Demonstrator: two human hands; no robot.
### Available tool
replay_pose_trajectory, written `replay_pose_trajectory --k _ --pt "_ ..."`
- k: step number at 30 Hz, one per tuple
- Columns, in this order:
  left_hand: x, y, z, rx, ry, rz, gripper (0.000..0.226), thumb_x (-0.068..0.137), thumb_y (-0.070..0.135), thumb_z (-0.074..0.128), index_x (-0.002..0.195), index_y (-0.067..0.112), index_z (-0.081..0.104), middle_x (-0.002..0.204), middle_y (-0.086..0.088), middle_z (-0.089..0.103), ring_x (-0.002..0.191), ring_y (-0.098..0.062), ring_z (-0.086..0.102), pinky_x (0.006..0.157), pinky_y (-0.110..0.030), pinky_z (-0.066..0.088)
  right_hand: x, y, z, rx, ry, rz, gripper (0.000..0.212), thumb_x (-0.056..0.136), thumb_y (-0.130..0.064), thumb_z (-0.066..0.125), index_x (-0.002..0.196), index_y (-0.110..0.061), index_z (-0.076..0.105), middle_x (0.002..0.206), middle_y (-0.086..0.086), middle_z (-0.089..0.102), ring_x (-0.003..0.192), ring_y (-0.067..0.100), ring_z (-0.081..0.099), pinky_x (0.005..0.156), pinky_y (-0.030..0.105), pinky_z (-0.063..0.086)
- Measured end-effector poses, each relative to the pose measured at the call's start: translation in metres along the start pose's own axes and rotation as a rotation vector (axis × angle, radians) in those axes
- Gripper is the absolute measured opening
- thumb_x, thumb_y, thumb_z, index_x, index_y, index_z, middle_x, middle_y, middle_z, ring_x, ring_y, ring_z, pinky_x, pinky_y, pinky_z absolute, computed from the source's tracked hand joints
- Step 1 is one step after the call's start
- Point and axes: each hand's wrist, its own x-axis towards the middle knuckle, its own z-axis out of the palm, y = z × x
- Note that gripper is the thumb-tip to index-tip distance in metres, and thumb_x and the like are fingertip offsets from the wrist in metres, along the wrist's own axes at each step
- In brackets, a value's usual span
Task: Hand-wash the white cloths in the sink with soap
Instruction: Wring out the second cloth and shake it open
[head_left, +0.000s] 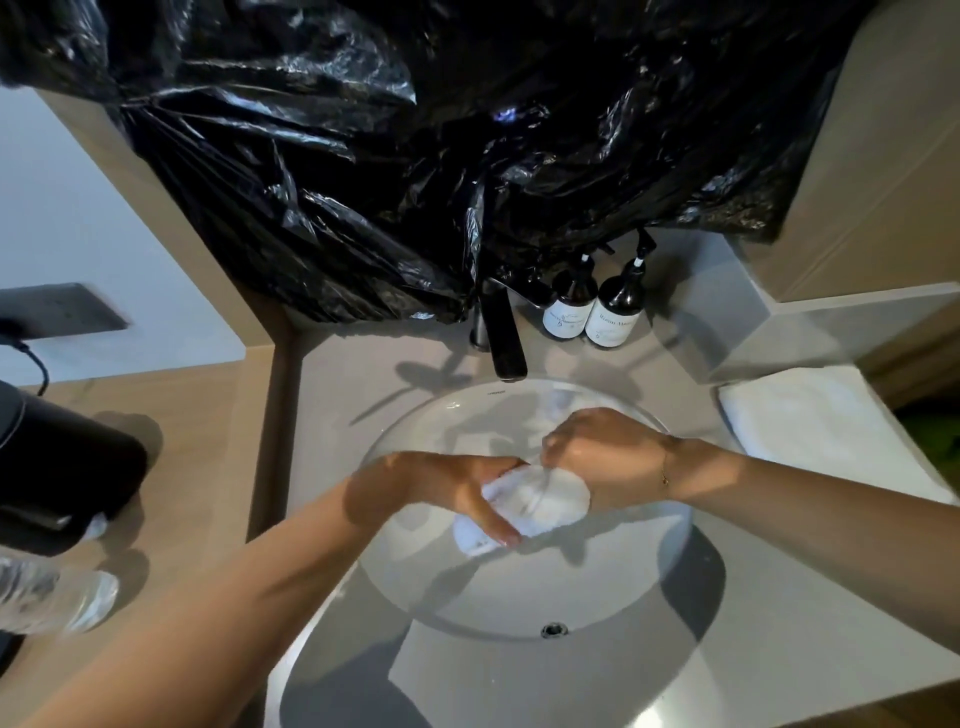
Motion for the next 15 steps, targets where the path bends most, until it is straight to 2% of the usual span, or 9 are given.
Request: replay_pose_trajectory --k 2,3,5,7,8,10,12,13,15 --pt "0.009 0.003 0.014 -0.039 0.006 -0.055 0.077 0.065 0.032 0.089 0.132 0.026 0.051 0.118 0.018 0.062 0.112 -0.006 0.056 0.098 -0.021 0.043 -0.002 0.001 -0.009 -0.163 0.201 -0.068 0.013 0.064 -0.03 0.068 0.073 -0.022 0.065 0.072 -0.006 0.065 0.068 0.021 0.065 0.063 0.029 0.053" --pt "0.013 0.003 0.023 -0.083 0.041 -0.068 0.074 0.063 0.032 0.091 0.127 0.023 0.055 0.114 0.015 0.065 0.109 -0.005 0.06 0.095 -0.022 0.048 -0.003 0.002 -0.011 -0.203 0.25 -0.071 0.013 0.056 -0.025 0.069 0.067 -0.023 0.062 0.064 -0.007 0.061 0.06 0.018 0.063 0.057 0.025 0.049" --pt "0.021 -0.001 0.041 -0.187 0.158 -0.059 0.079 0.053 0.04 0.092 0.122 0.022 0.058 0.113 0.006 0.067 0.104 -0.008 0.064 0.092 -0.028 0.054 -0.002 0.005 -0.011 -0.22 0.283 -0.044 0.019 0.046 -0.021 0.066 0.064 -0.023 0.059 0.06 -0.008 0.057 0.053 0.016 0.059 0.052 0.02 0.044" --pt "0.024 -0.004 0.051 -0.227 0.316 -0.07 0.083 0.049 0.043 0.089 0.122 0.023 0.055 0.111 0.006 0.064 0.099 -0.009 0.063 0.084 -0.026 0.055 0.007 0.011 0.0 -0.227 0.277 0.028 0.023 0.046 -0.016 0.065 0.068 -0.02 0.06 0.065 -0.006 0.059 0.056 0.019 0.06 0.055 0.021 0.045" --pt "0.025 -0.005 0.053 -0.161 0.391 -0.111 0.077 0.055 0.04 0.087 0.122 0.023 0.053 0.109 0.007 0.063 0.097 -0.011 0.062 0.08 -0.025 0.053 0.011 0.011 0.009 -0.225 0.276 0.08 0.023 0.048 -0.016 0.068 0.069 -0.019 0.061 0.068 -0.004 0.06 0.057 0.02 0.061 0.055 0.021 0.044" --pt "0.026 -0.009 0.048 0.144 0.58 -0.219 0.06 0.067 0.038 0.08 0.117 0.022 0.051 0.104 0.004 0.065 0.094 -0.019 0.063 0.077 -0.03 0.052 0.018 0.007 0.022 -0.15 0.227 0.212 0.02 0.058 -0.021 0.073 0.074 -0.019 0.062 0.073 -0.003 0.062 0.064 0.022 0.064 0.057 0.02 0.036" --pt "0.031 -0.022 0.042 0.517 0.823 -0.255 0.044 0.069 0.033 0.075 0.106 0.02 0.056 0.092 0.001 0.068 0.085 -0.021 0.067 0.068 -0.029 0.051 0.028 -0.003 0.029 0.031 0.04 0.353 0.009 0.077 -0.027 0.063 0.075 -0.022 0.057 0.076 -0.003 0.061 0.08 0.023 0.064 0.064 0.023 0.037" --pt "0.037 -0.033 0.037 0.664 0.926 -0.211 0.04 0.059 0.026 0.079 0.094 0.018 0.061 0.079 0.001 0.067 0.072 -0.02 0.068 0.058 -0.026 0.05 0.033 -0.01 0.031 0.136 -0.051 0.4 0.013 0.081 -0.029 0.059 0.071 -0.023 0.053 0.071 -0.004 0.059 0.081 0.024 0.064 0.064 0.024 0.039" --pt "0.045 -0.045 0.024 0.812 0.985 -0.108 0.042 0.031 0.015 0.083 0.066 0.018 0.06 0.054 0.003 0.055 0.046 -0.017 0.057 0.042 -0.019 0.039 0.041 -0.023 0.041 0.369 -0.09 0.517 0.012 0.082 -0.031 0.058 0.075 -0.021 0.059 0.072 -0.002 0.064 0.079 0.023 0.066 0.06 0.025 0.044"
